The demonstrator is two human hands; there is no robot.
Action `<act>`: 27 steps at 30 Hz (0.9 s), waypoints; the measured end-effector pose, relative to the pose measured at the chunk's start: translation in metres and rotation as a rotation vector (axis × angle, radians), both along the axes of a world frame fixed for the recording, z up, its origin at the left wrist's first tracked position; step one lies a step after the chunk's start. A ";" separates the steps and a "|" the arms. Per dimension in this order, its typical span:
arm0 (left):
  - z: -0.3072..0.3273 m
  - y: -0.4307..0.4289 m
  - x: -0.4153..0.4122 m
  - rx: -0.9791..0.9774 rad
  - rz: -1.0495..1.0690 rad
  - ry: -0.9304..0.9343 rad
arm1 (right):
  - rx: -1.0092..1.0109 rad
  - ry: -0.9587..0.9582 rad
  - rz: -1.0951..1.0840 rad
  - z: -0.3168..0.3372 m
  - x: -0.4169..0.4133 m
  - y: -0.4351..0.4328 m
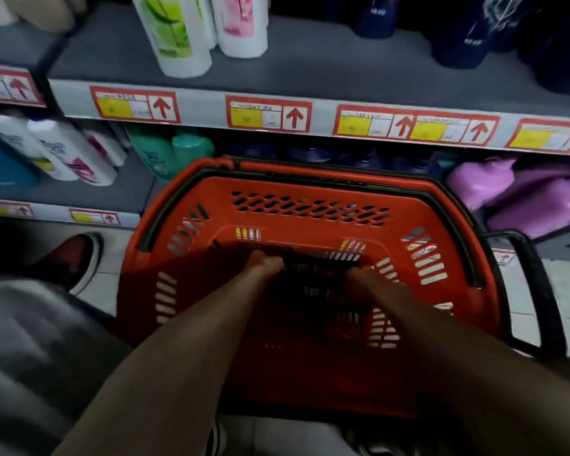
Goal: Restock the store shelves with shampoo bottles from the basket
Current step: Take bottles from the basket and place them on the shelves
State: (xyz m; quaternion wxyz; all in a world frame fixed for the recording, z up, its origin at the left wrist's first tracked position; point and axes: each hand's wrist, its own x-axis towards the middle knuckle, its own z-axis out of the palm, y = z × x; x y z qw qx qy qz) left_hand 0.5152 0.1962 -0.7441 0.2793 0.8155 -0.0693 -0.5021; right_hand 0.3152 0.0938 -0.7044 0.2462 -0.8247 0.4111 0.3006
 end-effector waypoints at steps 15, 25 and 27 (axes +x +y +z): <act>-0.065 -0.008 -0.010 0.147 -0.340 -0.289 | -0.083 -0.034 0.095 -0.050 0.001 0.011; -0.035 -0.001 0.001 -0.196 -0.422 -0.285 | 0.031 -0.006 0.057 -0.046 0.000 0.016; -0.016 -0.006 0.005 -0.226 -0.439 -0.303 | 0.060 -0.028 -0.005 -0.042 0.000 0.016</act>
